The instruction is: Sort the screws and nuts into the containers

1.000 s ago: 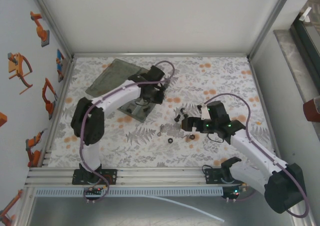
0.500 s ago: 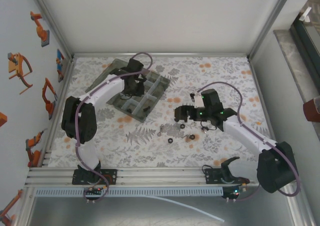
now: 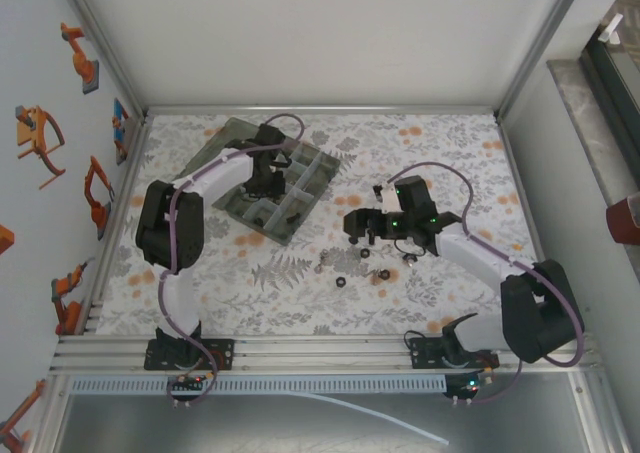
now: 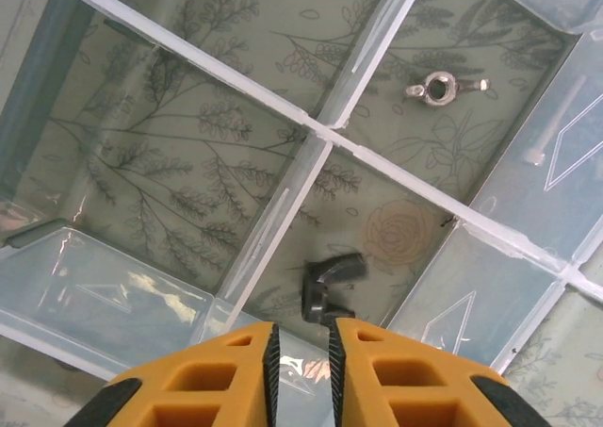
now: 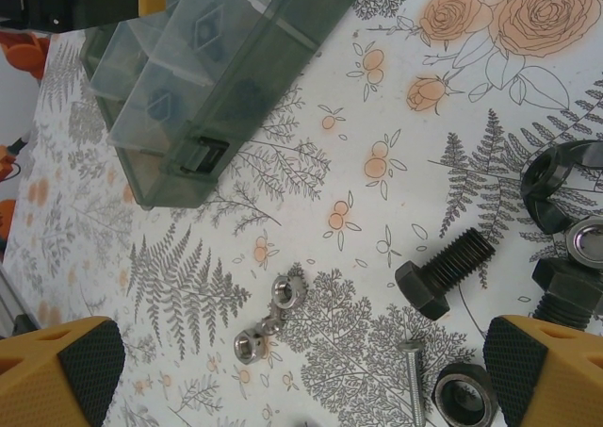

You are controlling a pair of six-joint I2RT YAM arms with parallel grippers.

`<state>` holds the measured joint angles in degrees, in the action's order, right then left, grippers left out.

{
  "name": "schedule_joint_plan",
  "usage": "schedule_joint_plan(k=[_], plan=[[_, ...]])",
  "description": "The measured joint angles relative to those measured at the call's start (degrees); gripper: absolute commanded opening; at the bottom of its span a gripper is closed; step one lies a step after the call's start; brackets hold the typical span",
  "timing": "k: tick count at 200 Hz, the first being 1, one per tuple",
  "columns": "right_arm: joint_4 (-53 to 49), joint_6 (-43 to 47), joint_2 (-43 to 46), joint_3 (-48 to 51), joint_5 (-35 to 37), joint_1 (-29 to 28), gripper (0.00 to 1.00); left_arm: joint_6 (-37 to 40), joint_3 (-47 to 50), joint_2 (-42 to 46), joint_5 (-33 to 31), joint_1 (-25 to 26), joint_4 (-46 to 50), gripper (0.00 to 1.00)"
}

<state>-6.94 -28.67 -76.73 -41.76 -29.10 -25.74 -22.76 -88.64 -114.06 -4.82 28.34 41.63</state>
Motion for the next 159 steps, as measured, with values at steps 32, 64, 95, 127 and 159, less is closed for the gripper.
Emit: schedule_joint_plan(k=[32, 64, 95, 127, 159], plan=[[-0.04, -0.13, 0.68, 0.00, 0.17, 0.00, 0.99, 0.20, -0.37, 0.70, 0.13, 0.02, -0.07, 0.24], [-0.31, -0.24, 3.85, 0.76, 0.63, 0.00, 0.99, 0.66, 2.56, 6.47, 1.53, 1.55, -0.63, 0.33], [-1.92, -0.68, 8.26, 5.09, 1.81, 0.00, 0.99, 0.61, 7.10, 14.08, 2.58, 10.21, -0.46, 0.35], [-4.20, -2.14, 13.64, 10.95, 2.69, -0.85, 0.99, -0.55, 12.39, 14.82, 5.57, 20.37, -0.31, 0.39], [-6.38, -3.50, 19.85, 14.60, 3.26, -2.25, 0.99, -1.20, 16.81, 12.96, 9.22, 25.27, 0.66, 0.41]])
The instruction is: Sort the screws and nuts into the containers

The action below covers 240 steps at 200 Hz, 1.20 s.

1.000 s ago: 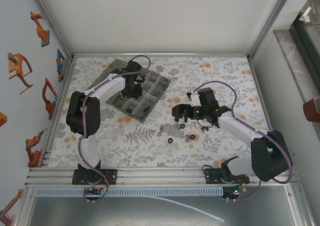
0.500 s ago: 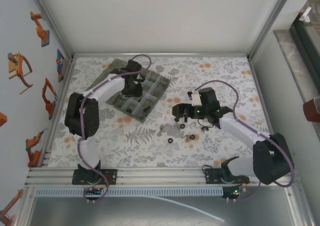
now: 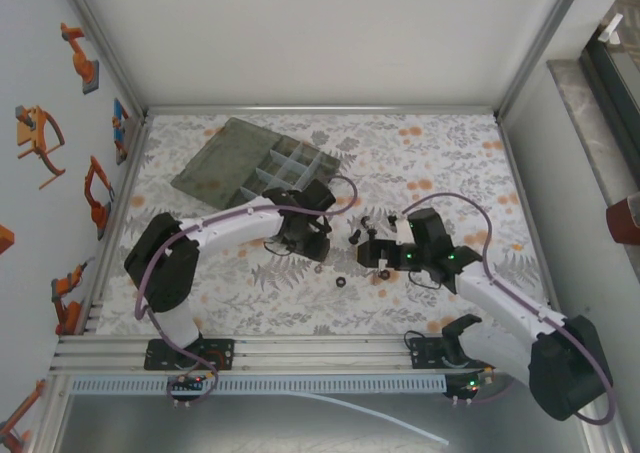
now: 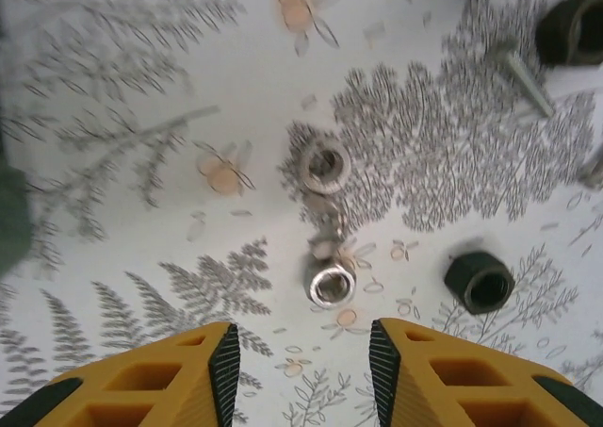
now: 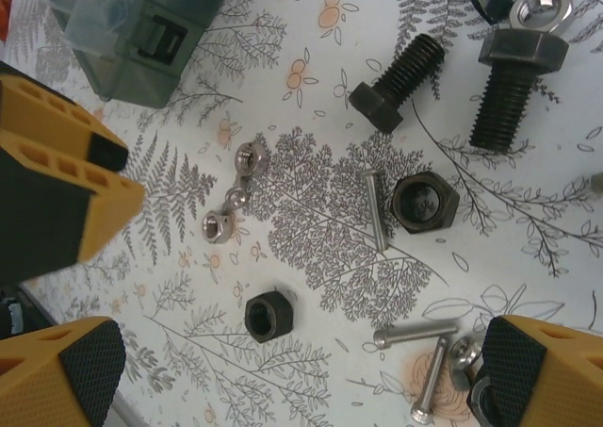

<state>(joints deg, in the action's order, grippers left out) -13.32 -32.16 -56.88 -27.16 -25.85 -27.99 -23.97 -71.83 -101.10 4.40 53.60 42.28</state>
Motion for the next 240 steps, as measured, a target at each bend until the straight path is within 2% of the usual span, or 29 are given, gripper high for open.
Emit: schedule_joint_plan(k=[52, 168, 185, 205, 240], plan=[[-2.47, -1.03, 5.44, 1.66, 1.18, -0.20, 0.99, -0.76, -1.16, -4.04, 2.05, 3.30, 1.14, 0.39], [-3.39, -1.05, 5.53, 1.66, 1.33, -0.24, 0.99, -1.25, -6.58, -12.48, -1.62, 4.13, 4.20, 0.33], [-3.39, -1.05, 5.53, 1.66, 1.33, -0.24, 0.99, -1.25, -6.84, -13.11, -1.90, 4.13, 4.44, 0.30], [-3.39, -1.05, 5.53, 1.66, 1.36, -0.24, 0.99, -1.33, -6.93, -13.33, -2.36, 4.11, 4.83, 0.18], [-3.34, -1.09, 5.42, 1.66, 1.44, -0.24, 0.99, -2.10, -7.19, -13.25, -2.45, 4.13, 5.07, 0.13]])
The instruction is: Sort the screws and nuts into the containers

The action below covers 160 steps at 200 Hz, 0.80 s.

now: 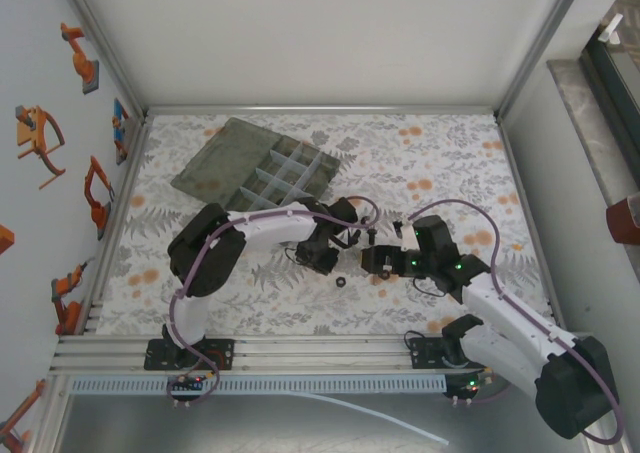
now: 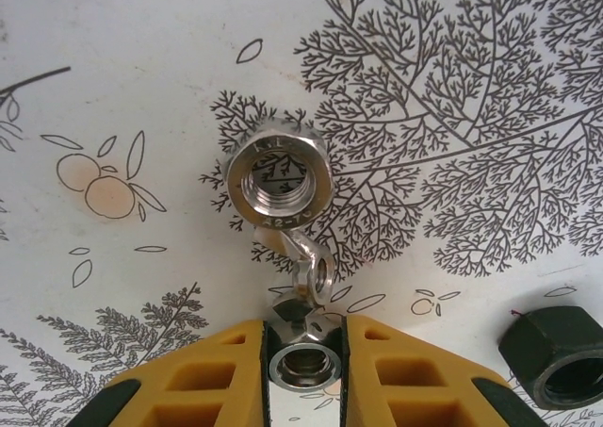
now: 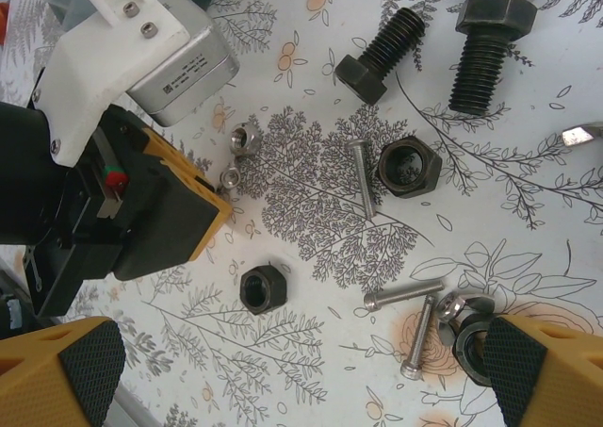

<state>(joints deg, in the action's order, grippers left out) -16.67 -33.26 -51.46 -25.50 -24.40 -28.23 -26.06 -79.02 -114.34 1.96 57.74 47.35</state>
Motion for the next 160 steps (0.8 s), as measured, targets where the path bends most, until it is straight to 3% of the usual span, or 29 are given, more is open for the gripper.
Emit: schedule_joint_plan(k=[45, 82, 160], plan=[[0.26, 0.02, -4.15, -2.60, -0.22, 0.00, 1.00, -0.02, 0.07, 6.64, 0.70, -1.73, 0.11, 0.13], [2.64, 1.29, -12.13, -10.86, -1.75, 0.00, 1.00, 0.81, -1.60, 14.99, 3.85, -11.21, -0.76, 0.13], [5.40, 4.20, -28.65, -24.02, -4.98, 2.73, 0.99, 5.55, -17.84, 6.54, 7.32, -27.28, -2.40, 0.12]])
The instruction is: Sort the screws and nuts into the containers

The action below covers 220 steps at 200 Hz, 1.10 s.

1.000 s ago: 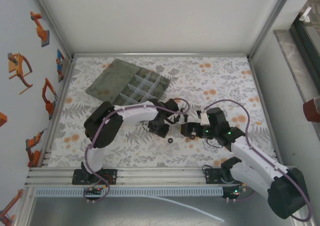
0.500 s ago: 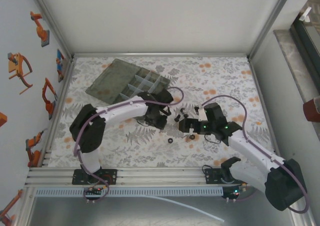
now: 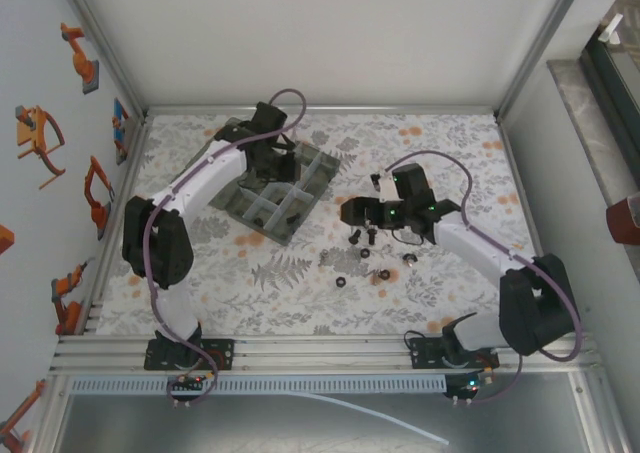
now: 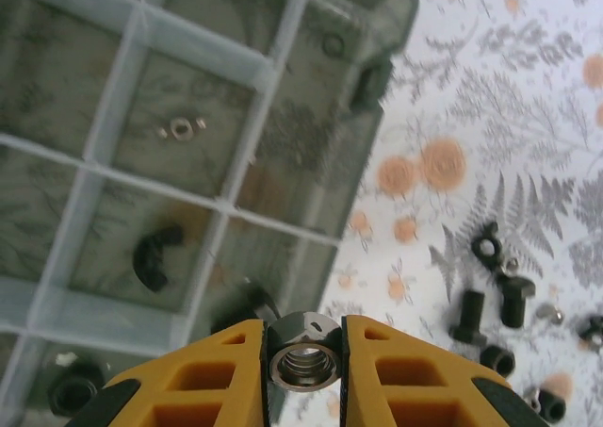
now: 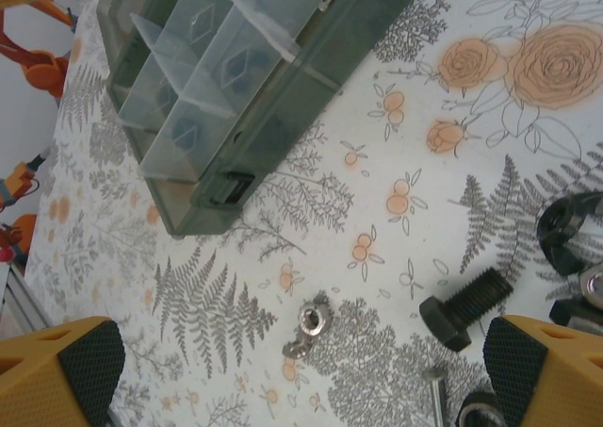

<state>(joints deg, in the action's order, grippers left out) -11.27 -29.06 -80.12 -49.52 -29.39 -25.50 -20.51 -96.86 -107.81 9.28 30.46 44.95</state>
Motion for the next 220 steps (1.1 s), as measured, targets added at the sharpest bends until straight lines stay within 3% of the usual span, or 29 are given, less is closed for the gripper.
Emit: schedule_joint_plan(k=[51, 134, 178, 220], plan=[[0.07, 1.57, -3.52, -4.42, 0.07, 1.84, 1.00, 2.21, -8.44, -8.07, 0.90, -3.45, -0.31, 0.12], [1.05, 2.12, -13.57, -11.54, -0.04, 4.07, 0.99, 6.88, -29.40, -26.58, -1.09, -4.42, 0.83, 0.12], [1.70, 2.10, -16.57, -12.48, -1.77, 4.07, 0.99, 8.02, -33.90, -33.59, -0.61, -4.20, 1.09, 0.13], [1.77, 2.10, -16.96, -12.48, -2.78, 4.07, 0.99, 8.94, -34.40, -33.59, -1.11, -3.93, 1.16, 0.32]])
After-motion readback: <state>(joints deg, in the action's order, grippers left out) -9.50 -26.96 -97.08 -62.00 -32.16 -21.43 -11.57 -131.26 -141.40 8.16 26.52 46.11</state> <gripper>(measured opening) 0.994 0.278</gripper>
